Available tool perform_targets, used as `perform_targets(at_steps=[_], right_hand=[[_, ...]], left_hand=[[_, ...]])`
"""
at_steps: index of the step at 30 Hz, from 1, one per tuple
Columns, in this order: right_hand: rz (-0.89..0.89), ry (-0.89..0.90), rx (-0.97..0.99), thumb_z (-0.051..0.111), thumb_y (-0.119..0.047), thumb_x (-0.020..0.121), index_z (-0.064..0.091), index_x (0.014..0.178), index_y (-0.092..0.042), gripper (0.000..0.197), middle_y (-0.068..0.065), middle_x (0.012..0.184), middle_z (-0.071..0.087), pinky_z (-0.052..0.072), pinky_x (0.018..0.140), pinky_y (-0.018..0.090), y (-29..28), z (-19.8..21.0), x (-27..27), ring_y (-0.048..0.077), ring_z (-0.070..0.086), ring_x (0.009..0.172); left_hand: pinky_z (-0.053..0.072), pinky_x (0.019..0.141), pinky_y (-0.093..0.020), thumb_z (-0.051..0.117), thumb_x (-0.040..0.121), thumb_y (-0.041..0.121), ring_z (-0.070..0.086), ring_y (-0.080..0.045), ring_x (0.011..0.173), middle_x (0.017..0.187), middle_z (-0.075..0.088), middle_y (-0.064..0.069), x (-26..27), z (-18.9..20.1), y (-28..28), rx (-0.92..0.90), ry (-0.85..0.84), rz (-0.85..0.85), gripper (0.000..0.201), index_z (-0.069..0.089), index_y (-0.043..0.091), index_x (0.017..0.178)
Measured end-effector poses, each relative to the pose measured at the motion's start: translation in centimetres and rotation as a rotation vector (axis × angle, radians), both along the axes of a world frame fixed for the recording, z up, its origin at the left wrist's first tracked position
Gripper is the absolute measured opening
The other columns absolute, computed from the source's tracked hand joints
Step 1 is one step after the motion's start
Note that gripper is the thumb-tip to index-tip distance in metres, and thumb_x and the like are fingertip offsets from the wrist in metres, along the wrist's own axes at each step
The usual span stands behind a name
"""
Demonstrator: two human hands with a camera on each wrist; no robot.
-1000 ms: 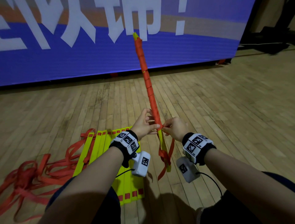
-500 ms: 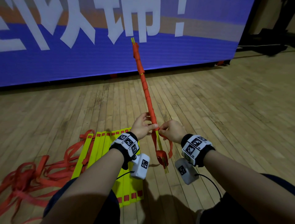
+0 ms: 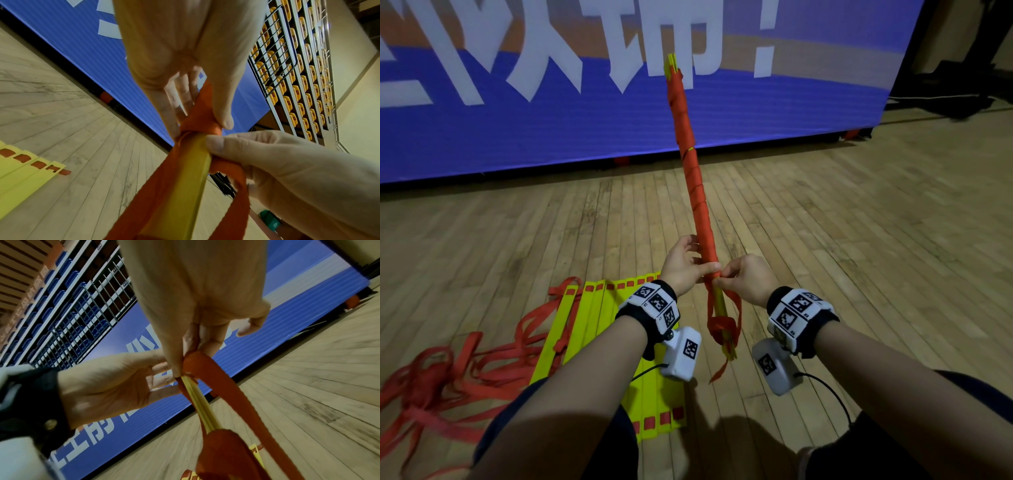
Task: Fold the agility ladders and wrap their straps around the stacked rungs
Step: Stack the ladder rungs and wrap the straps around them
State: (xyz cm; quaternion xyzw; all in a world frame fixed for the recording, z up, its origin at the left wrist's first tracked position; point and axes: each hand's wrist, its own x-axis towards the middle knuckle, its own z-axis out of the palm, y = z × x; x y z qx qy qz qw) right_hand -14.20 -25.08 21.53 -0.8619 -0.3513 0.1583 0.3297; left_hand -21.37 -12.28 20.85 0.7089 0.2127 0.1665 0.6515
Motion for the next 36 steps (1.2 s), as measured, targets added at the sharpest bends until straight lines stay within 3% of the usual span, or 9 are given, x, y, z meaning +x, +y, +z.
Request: perform_targets(at_steps=[7, 13, 17, 19, 23, 26, 28, 32, 36], right_hand=[[-0.008, 0.026, 0.019, 0.068, -0.027, 0.085, 0.063, 0.063, -0.027, 0.023, -0.010, 0.066, 0.060, 0.047, 0.087, 0.050, -0.2, -0.4, 1.0, 0.012, 0.056, 0.071], [0.028, 0.061, 0.041, 0.068, -0.023, 0.087, 0.065, 0.069, -0.020, 0.018, -0.001, 0.070, 0.064, 0.055, 0.071, 0.040, -0.3, 0.0, 0.8, 0.023, 0.065, 0.069], [0.008, 0.117, 0.052, 0.068, -0.017, 0.087, 0.063, 0.066, -0.018, 0.021, 0.001, 0.063, 0.063, 0.054, 0.060, 0.033, -0.4, 0.1, 0.9, 0.007, 0.060, 0.047], [0.006, 0.119, 0.062, 0.069, -0.014, 0.086, 0.064, 0.069, -0.015, 0.017, 0.001, 0.065, 0.063, 0.053, 0.058, 0.029, -0.4, 0.2, 0.9, 0.005, 0.059, 0.047], [-0.017, 0.090, 0.057, 0.072, -0.018, 0.083, 0.066, 0.071, -0.016, 0.014, 0.000, 0.067, 0.063, 0.054, 0.071, 0.036, -0.2, 0.1, 0.9, 0.017, 0.061, 0.065], [-0.032, 0.074, 0.060, 0.071, -0.016, 0.084, 0.065, 0.063, -0.015, 0.021, 0.009, 0.069, 0.067, 0.055, 0.070, 0.039, -0.1, 0.2, 0.5, 0.024, 0.065, 0.067], [-0.022, 0.059, 0.057, 0.066, -0.011, 0.087, 0.070, 0.071, -0.004, 0.018, 0.016, 0.073, 0.069, 0.054, 0.067, 0.037, -0.1, 0.3, -0.1, 0.022, 0.062, 0.062], [-0.034, 0.034, 0.038, 0.063, -0.011, 0.089, 0.072, 0.083, 0.000, 0.016, 0.009, 0.069, 0.065, 0.054, 0.069, 0.039, -0.1, 0.1, -0.3, 0.017, 0.057, 0.059], [-0.024, 0.017, 0.048, 0.062, -0.008, 0.088, 0.073, 0.079, -0.001, 0.016, 0.016, 0.073, 0.070, 0.056, 0.070, 0.045, -0.2, 0.3, -0.1, 0.025, 0.062, 0.064]], left_hand=[[0.055, 0.055, -0.021, 0.064, 0.082, -0.012, 0.059, -0.013, 0.078, 0.099, 0.053, -0.006, -0.4, 0.3, 1.0, -0.031, 0.061, -0.102, 0.051, 0.040, 0.015, 0.118], [0.056, 0.058, -0.027, 0.067, 0.080, -0.010, 0.063, -0.019, 0.078, 0.103, 0.060, -0.015, -0.5, -0.3, 0.7, -0.009, 0.034, -0.058, 0.057, 0.033, 0.020, 0.114], [0.058, 0.057, -0.034, 0.068, 0.080, -0.009, 0.065, -0.020, 0.074, 0.102, 0.059, -0.010, -0.4, -0.4, 0.5, 0.007, 0.004, -0.034, 0.055, 0.034, 0.019, 0.112], [0.056, 0.054, -0.033, 0.069, 0.079, -0.008, 0.065, -0.019, 0.072, 0.103, 0.059, -0.011, -0.4, -0.5, 0.5, 0.019, -0.009, -0.013, 0.054, 0.035, 0.018, 0.112], [0.058, 0.059, -0.037, 0.069, 0.080, -0.007, 0.067, -0.023, 0.075, 0.099, 0.060, -0.007, -0.4, -0.4, 0.2, 0.022, -0.024, 0.007, 0.052, 0.038, 0.021, 0.112], [0.055, 0.054, -0.033, 0.070, 0.080, -0.005, 0.067, -0.030, 0.088, 0.109, 0.059, -0.012, -0.4, -0.5, 0.3, 0.042, -0.027, 0.028, 0.054, 0.039, 0.025, 0.113], [0.053, 0.053, -0.033, 0.070, 0.080, -0.003, 0.065, -0.033, 0.097, 0.114, 0.058, -0.013, -0.4, -0.5, 0.4, 0.054, -0.020, 0.036, 0.059, 0.039, 0.028, 0.119], [0.056, 0.057, -0.033, 0.067, 0.083, -0.004, 0.063, -0.024, 0.103, 0.114, 0.064, -0.009, -0.5, -0.4, 0.0, 0.037, -0.020, 0.013, 0.069, 0.031, 0.029, 0.132], [0.058, 0.062, -0.033, 0.070, 0.081, -0.004, 0.066, -0.018, 0.092, 0.108, 0.065, -0.005, -0.5, -0.3, 0.1, -0.024, -0.028, -0.048, 0.065, 0.033, 0.030, 0.123]])
